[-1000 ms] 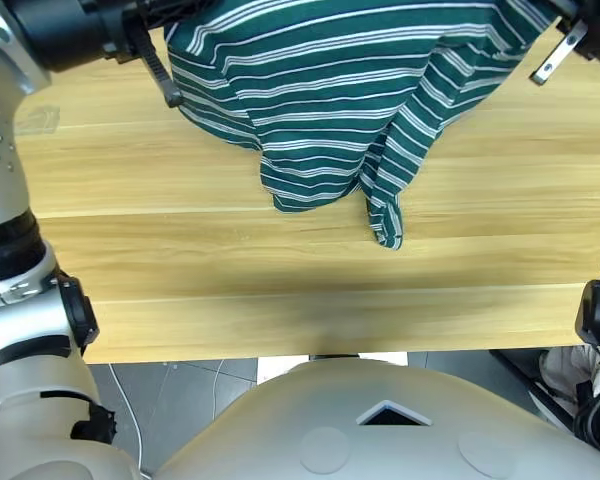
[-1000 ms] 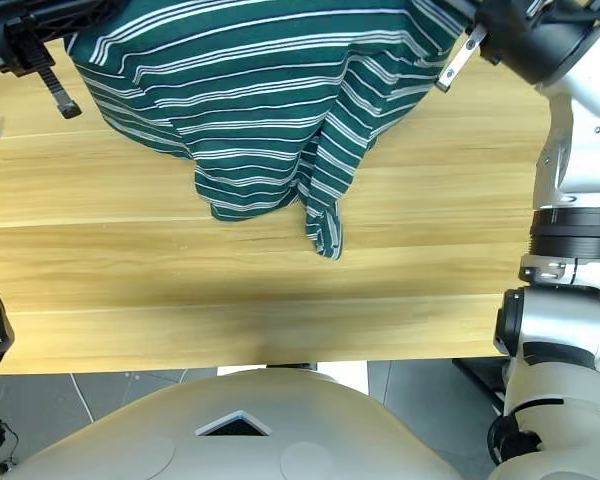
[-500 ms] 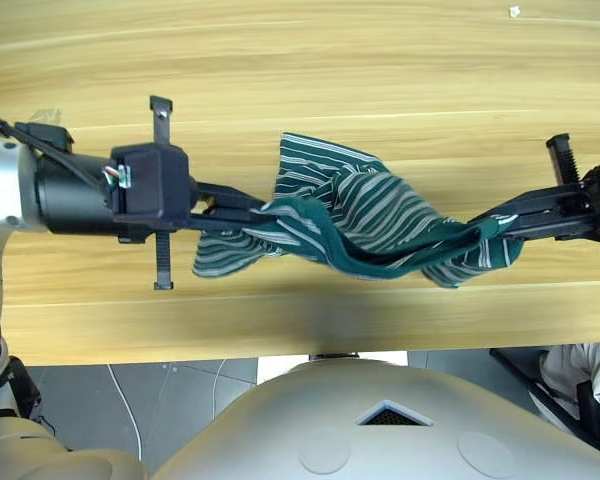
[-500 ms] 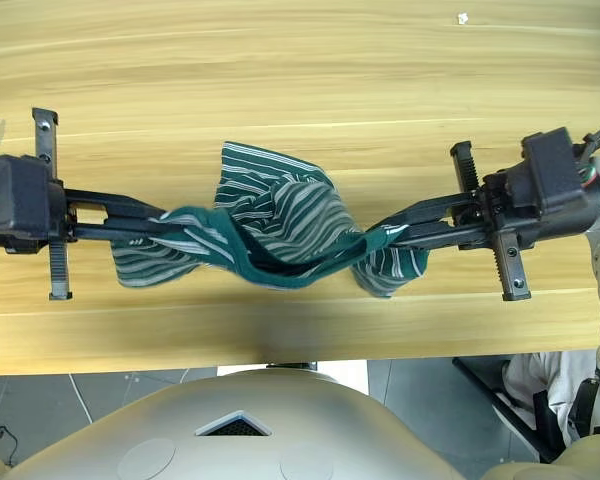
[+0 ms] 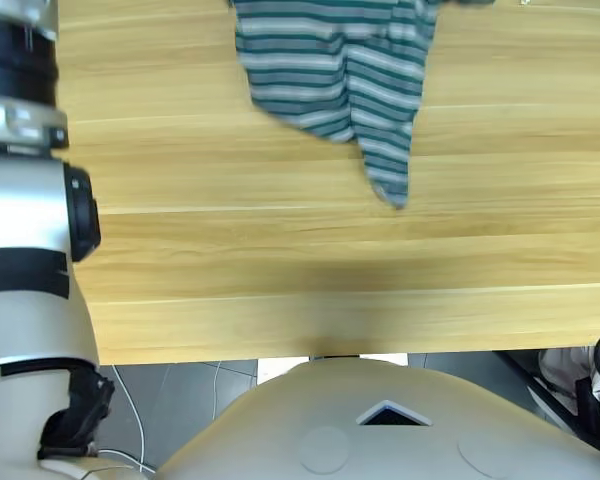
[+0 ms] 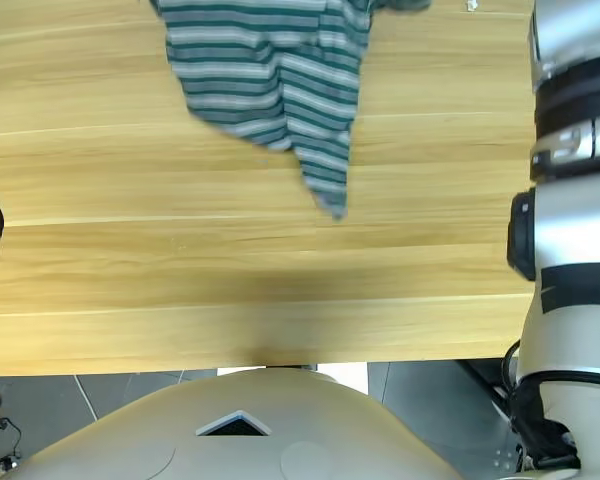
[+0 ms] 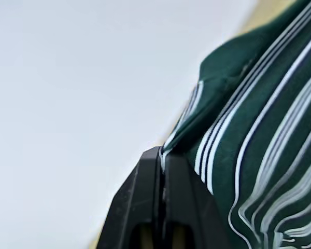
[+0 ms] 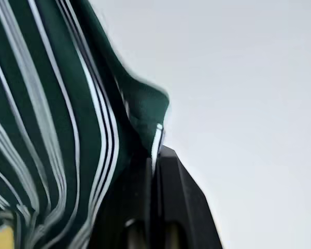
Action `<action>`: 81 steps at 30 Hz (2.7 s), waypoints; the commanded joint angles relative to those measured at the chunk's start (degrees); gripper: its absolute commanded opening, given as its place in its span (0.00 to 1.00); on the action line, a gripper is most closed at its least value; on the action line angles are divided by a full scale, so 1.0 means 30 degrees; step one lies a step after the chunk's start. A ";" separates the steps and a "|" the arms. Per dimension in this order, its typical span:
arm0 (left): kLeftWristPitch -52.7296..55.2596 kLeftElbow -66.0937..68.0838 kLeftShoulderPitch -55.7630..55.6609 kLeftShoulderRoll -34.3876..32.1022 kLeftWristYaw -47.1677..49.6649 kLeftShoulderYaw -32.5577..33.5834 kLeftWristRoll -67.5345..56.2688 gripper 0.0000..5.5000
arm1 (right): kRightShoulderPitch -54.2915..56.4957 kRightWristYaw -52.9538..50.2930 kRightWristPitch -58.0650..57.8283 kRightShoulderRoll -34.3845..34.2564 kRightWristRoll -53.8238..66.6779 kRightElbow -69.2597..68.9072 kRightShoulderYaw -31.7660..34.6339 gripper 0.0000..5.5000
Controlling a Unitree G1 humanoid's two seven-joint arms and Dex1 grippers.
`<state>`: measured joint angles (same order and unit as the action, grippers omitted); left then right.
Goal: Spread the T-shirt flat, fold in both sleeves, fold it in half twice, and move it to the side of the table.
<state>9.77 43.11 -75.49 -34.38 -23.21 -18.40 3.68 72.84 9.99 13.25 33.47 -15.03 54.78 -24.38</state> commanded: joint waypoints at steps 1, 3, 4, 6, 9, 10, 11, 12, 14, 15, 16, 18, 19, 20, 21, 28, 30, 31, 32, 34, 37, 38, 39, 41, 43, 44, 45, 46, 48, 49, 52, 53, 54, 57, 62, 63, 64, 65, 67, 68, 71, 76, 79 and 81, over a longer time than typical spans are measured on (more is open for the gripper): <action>-0.2480 0.6851 -0.5246 0.0229 0.2745 0.1100 0.1575 0.00 | 0.5124 -0.6411 0.3429 0.0607 -0.4243 0.4701 -0.1156 0.00; -0.3113 0.7586 -0.5042 0.0590 0.1722 0.0872 0.1705 0.00 | 0.4674 -0.6518 0.4426 0.0061 -0.4951 0.5358 -0.1584 0.00; -0.3542 0.7979 -0.4890 0.0768 0.1152 0.0782 0.1942 0.00 | 0.4359 -0.6530 0.5060 -0.0250 -0.5450 0.5712 -0.1845 0.00; -0.4248 0.8264 -0.4176 0.1061 -0.0433 0.0402 0.2470 0.00 | 0.3482 -0.5991 0.6320 -0.0756 -0.5975 0.6111 -0.2163 0.00; -0.5508 0.6216 -0.1107 0.0917 -0.5906 -0.0753 0.2717 0.00 | 0.0757 -0.3441 0.8698 -0.1603 -0.6466 0.6086 -0.3000 0.00; -0.5733 0.4628 0.0449 0.0529 -0.7926 -0.1213 0.2612 0.00 | -0.0334 -0.2475 0.9614 -0.1781 -0.6425 0.5895 -0.3203 0.00; -0.5856 0.2907 0.1950 0.0023 -0.9577 -0.1676 0.2584 0.00 | -0.1315 -0.1526 1.0496 -0.1859 -0.6131 0.5639 -0.3189 0.00; -0.5737 0.0086 0.4334 -0.0873 -1.1703 -0.2268 0.2171 0.00 | -0.2813 -0.0080 1.1633 -0.1891 -0.5564 0.5076 -0.3216 0.00; -0.4963 -0.5563 0.8840 -0.2503 -1.4386 -0.2865 0.1353 0.00 | -0.5827 0.3046 1.3367 -0.1732 -0.3721 0.3144 -0.3054 0.00; -0.4663 -0.8504 1.1361 -0.3312 -1.4964 -0.3129 0.1127 0.00 | -0.7784 0.5047 1.3524 -0.1236 -0.1952 0.0936 -0.3149 0.00; -0.4419 -1.1246 1.3690 -0.4078 -1.5250 -0.3277 0.0920 0.00 | -0.9551 0.6605 1.3155 -0.0454 -0.0155 -0.1714 -0.3221 0.00; -0.3732 -1.4993 1.6605 -0.5089 -1.5444 -0.2920 0.0574 0.00 | -1.1555 0.8638 1.1790 0.0819 0.2367 -0.5705 -0.2842 0.00; -0.3295 -1.6458 1.7444 -0.5441 -1.5343 -0.2327 0.0468 0.00 | -1.2015 0.9172 1.1051 0.1511 0.3228 -0.7286 -0.2312 0.00; -0.2886 -1.7624 1.8005 -0.5728 -1.5308 -0.1722 0.0416 0.00 | -1.2361 0.9607 1.0364 0.2047 0.3900 -0.8561 -0.1757 0.00; -0.2520 -1.8881 1.8529 -0.6106 -1.5299 -0.1029 0.0332 0.00 | -1.2904 1.0073 0.9514 0.2703 0.4771 -1.0093 -0.1216 0.00; -0.0485 -2.7002 2.4114 -0.9251 -1.6011 0.1034 0.0012 0.00 | -1.9564 1.5348 0.4200 0.8606 0.8930 -2.0775 -0.1444 0.00; -0.0626 -2.7904 2.6204 -0.9848 -1.5842 0.0550 0.0604 0.00 | -2.0991 1.6230 0.3103 0.9401 0.9106 -2.2315 -0.1526 0.00; -0.0875 -2.7943 2.7097 -1.0048 -1.5658 0.0341 0.1030 0.00 | -2.1641 1.6577 0.2595 0.9631 0.9091 -2.2903 -0.1498 0.00; -0.1070 -2.7920 2.7864 -1.0210 -1.5436 0.0271 0.1366 0.00 | -2.2300 1.6895 0.2018 0.9818 0.9145 -2.3471 -0.1399 0.00; -0.1606 -2.7577 2.8781 -1.0378 -1.5004 0.0284 0.2157 0.00 | -2.3342 1.7238 0.1351 0.9927 0.9013 -2.4197 -0.1159 0.00; -0.2148 -2.7101 2.9413 -1.0514 -1.4654 0.0486 0.2714 0.00 | -2.4148 1.7405 0.0810 0.9506 0.8796 -2.4619 -0.0896 0.00; -0.2404 -2.6847 2.9450 -1.0579 -1.4529 0.0507 0.3039 0.00 | -2.4418 1.7452 0.0710 0.9421 0.8762 -2.4712 -0.0847 0.00; -0.2715 -2.6631 2.9511 -1.0608 -1.4401 0.0565 0.3287 0.05 | -2.4717 1.7499 0.0562 0.9336 0.8755 -2.4851 -0.0797 0.00; -0.3083 -2.6443 2.9601 -1.0588 -1.4241 0.0619 0.3520 0.09 | -2.5212 1.7597 0.0349 0.9200 0.8768 -2.5063 -0.0642 0.00; -0.3395 -2.6549 2.9920 -1.0810 -1.4369 0.0916 0.3375 0.15 | -2.5713 1.7941 -0.0174 0.9226 0.9016 -2.5419 -0.0583 0.00; -0.3493 -2.6684 3.0083 -1.0958 -1.4508 0.1126 0.3170 0.18 | -2.5953 1.8274 -0.0487 0.9382 0.9227 -2.5620 -0.0598 0.00; -0.3479 -2.6860 3.0234 -1.1059 -1.4646 0.1331 0.2904 0.21 | -2.6138 1.8449 -0.0724 0.9423 0.9390 -2.5786 -0.0532 0.00; -0.3462 -2.6992 3.0351 -1.1113 -1.4736 0.1483 0.2720 0.24 | -2.6258 1.8596 -0.0931 0.9367 0.9496 -2.5923 -0.0423 0.00; -0.3330 -2.7313 3.0741 -1.1347 -1.5038 0.1732 0.2201 0.30 | -2.6485 1.8958 -0.1384 0.9317 0.9661 -2.6278 -0.0299 0.00; -0.3251 -2.7436 3.0920 -1.1465 -1.5196 0.1844 0.1939 0.32 | -2.6572 1.9088 -0.1517 0.9285 0.9657 -2.6370 -0.0275 0.00; -0.2921 -2.7880 3.1366 -1.1776 -1.5726 0.2421 0.0899 0.40 | -2.6864 1.9304 -0.1895 0.9071 0.9620 -2.6484 -0.0145 0.05; -0.2789 -2.8041 3.1605 -1.2006 -1.6031 0.2648 0.0427 0.43 | -2.6967 1.9390 -0.2127 0.9058 0.9718 -2.6564 -0.0075 0.07; -0.2517 -2.8173 3.1917 -1.2285 -1.6416 0.2906 -0.0167 0.46 | -2.7053 1.9545 -0.2364 0.9130 0.9828 -2.6647 0.0012 0.10; -0.2174 -2.8017 3.2183 -1.2514 -1.6868 0.3450 -0.1199 0.54 | -2.7144 2.0207 -0.2989 0.9439 0.9873 -2.6654 0.0186 0.19; -0.2003 -2.7279 3.2237 -1.2362 -1.6808 0.4027 -0.1776 0.69 | -2.7400 2.0828 -0.3441 0.9580 0.9451 -2.6345 0.0543 0.37; -0.1911 -2.7048 3.2037 -1.2010 -1.6461 0.4167 -0.1831 0.72 | -2.7384 2.0737 -0.3342 0.9442 0.9446 -2.6296 0.0775 0.40; -0.1843 -2.6815 3.1694 -1.1410 -1.5794 0.4363 -0.1822 0.73 | -2.7234 2.0486 -0.3168 0.9176 0.9466 -2.6207 0.1114 0.41; -0.1687 -2.6618 3.1345 -1.0729 -1.4974 0.4612 -0.1845 0.73 | -2.7046 2.0195 -0.2932 0.8899 0.9489 -2.6090 0.1502 0.41; -0.1320 -2.6522 3.1136 -0.9036 -1.3026 0.5494 -0.2220 0.73 | -2.6493 1.9216 -0.2535 0.7955 0.9673 -2.5873 0.2429 0.41; -0.0760 -2.6561 3.1105 -0.7811 -1.1679 0.6005 -0.2575 0.73 | -2.6044 1.8343 -0.2287 0.7031 0.9947 -2.5717 0.3023 0.41; 0.1953 -2.7189 3.1305 -0.2645 -0.6521 0.8123 -0.5149 0.73 | -2.4432 1.4202 -0.2093 0.2963 1.1437 -2.4811 0.5352 0.41; 0.2763 -2.6882 3.2997 0.4355 0.0482 1.0820 -0.6958 0.73 | -2.2487 0.7915 -0.1121 -0.2264 1.0294 -2.1461 0.7483 0.41; 0.2297 -2.6130 3.4825 0.7473 0.2729 1.1147 -0.7304 0.73 | -2.1674 0.6079 -0.0310 -0.3471 0.9363 -1.9763 0.8244 0.41; 0.1830 -2.6018 3.5806 0.8847 0.3427 1.0881 -0.7495 0.73 | -2.1260 0.5474 0.0082 -0.3832 0.8945 -1.9379 0.8495 0.41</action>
<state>16.23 -35.66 29.43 -11.33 -14.98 14.71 -17.81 7.25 27.96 12.12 22.88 13.21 -4.57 0.10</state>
